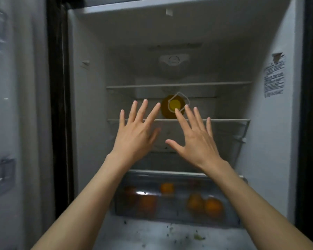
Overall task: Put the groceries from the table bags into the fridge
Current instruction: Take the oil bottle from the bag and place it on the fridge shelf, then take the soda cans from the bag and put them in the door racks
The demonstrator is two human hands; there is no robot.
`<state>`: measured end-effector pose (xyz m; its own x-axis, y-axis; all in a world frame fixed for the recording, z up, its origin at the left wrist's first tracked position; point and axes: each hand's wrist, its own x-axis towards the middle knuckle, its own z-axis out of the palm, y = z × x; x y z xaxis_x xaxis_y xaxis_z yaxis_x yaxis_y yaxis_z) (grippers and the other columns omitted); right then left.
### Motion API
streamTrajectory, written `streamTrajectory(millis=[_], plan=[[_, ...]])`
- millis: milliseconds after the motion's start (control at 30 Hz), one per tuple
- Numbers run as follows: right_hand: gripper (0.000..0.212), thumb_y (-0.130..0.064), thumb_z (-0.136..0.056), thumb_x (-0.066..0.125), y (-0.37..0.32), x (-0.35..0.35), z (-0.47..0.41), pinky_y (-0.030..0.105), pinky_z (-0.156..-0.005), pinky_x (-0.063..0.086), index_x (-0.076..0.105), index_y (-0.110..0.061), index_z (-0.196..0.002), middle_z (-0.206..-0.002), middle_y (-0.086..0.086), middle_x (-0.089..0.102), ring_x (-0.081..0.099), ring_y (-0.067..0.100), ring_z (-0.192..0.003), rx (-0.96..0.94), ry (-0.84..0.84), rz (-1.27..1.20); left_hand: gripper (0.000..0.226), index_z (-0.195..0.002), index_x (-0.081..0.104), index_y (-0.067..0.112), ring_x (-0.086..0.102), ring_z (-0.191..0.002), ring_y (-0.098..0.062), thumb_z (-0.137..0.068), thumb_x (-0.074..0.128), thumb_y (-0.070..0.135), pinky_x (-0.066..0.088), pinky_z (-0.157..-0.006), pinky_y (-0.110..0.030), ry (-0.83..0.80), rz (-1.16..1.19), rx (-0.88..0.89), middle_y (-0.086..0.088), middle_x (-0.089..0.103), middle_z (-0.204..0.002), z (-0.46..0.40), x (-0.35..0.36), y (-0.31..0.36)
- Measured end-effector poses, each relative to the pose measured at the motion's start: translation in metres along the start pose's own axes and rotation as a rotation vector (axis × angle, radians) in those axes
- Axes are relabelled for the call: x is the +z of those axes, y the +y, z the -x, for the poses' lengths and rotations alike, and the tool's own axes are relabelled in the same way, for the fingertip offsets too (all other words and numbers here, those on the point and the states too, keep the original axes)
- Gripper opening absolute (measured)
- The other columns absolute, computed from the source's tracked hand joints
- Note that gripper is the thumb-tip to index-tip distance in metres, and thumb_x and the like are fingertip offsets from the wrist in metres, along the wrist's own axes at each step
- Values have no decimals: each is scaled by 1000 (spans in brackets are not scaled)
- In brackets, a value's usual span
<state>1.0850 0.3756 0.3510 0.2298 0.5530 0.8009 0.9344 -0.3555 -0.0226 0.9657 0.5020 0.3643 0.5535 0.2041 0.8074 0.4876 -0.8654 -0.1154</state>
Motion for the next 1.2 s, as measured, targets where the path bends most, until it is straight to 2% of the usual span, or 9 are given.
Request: streamTrajectory(millis=[200, 367, 500, 633, 800, 933, 1067, 1133, 1200], plan=[[91, -61, -80, 51, -44, 19, 83, 53, -115, -8, -10, -36, -143, -157, -1, -11, -19, 17, -142, -105, -161, -64, 63, -148, 3, 34, -4, -145, -27, -91, 19, 54, -1, -114, -49, -47, 63, -98, -5, 5, -158, 111, -27, -10], [87, -73, -77, 35, -99, 33, 161, 55, -114, -1, 1, -35, -147, -158, 0, 0, -9, 21, -144, -146, -239, -137, 61, -147, 3, 36, -5, -145, -22, -91, 20, 52, 1, -115, -50, -140, 154, -207, -3, 6, -158, 230, -40, -15], [85, -73, -76, 30, -161, 50, 235, 57, -113, 5, 4, -35, -147, -158, 1, 7, -1, 23, -145, -194, -366, -222, 58, -146, 5, 38, -9, -144, -17, -94, 25, 48, -3, -114, -41, -199, 184, -267, 0, 5, -158, 330, -67, -23], [85, -72, -76, 27, -244, 53, 293, 55, -113, 5, 10, -31, -148, -158, 4, 7, 0, 24, -145, -233, -472, -355, 57, -147, 10, 35, -7, -145, -20, -94, 26, 48, 0, -115, -44, -321, 96, -377, 0, 7, -158, 424, -116, -52], [86, -75, -75, 21, -361, 46, 340, 51, -113, -3, 2, -33, -147, -157, 0, -5, -9, 21, -144, -388, -590, -517, 60, -148, 11, 34, -11, -144, -18, -92, 20, 54, -4, -115, -43, -456, -56, -626, 1, 3, -158, 538, -195, -89], [83, -70, -81, 34, -462, 39, 358, 52, -114, -3, 3, -33, -148, -158, 0, -3, -9, 20, -144, -521, -628, -651, 60, -142, -6, 44, -22, -141, -14, -87, 11, 60, -10, -114, -40, -492, -184, -853, 8, -11, -155, 612, -269, -116], [82, -70, -81, 31, -563, 28, 372, 52, -114, -3, 1, -33, -147, -158, 1, -1, -11, 18, -143, -683, -642, -762, 60, -137, -15, 49, -30, -138, -10, -82, 4, 63, -17, -111, -37, -466, -290, -1087, 13, -22, -151, 673, -336, -134], [82, -66, -84, 40, -609, 25, 379, 49, -113, -6, 0, -33, -147, -158, 1, -4, -14, 18, -143, -758, -659, -800, 59, -138, -13, 48, -29, -138, -11, -84, 9, 63, -16, -113, -38, -453, -342, -1177, 11, -19, -153, 697, -364, -145], [81, -67, -83, 36, -653, 24, 387, 48, -112, -7, -2, -34, -147, -158, 0, -4, -13, 19, -143, -825, -654, -841, 57, -138, -11, 45, -27, -139, -13, -93, 23, 56, -13, -115, -41, -446, -402, -1260, 8, -18, -155, 719, -391, -158]])
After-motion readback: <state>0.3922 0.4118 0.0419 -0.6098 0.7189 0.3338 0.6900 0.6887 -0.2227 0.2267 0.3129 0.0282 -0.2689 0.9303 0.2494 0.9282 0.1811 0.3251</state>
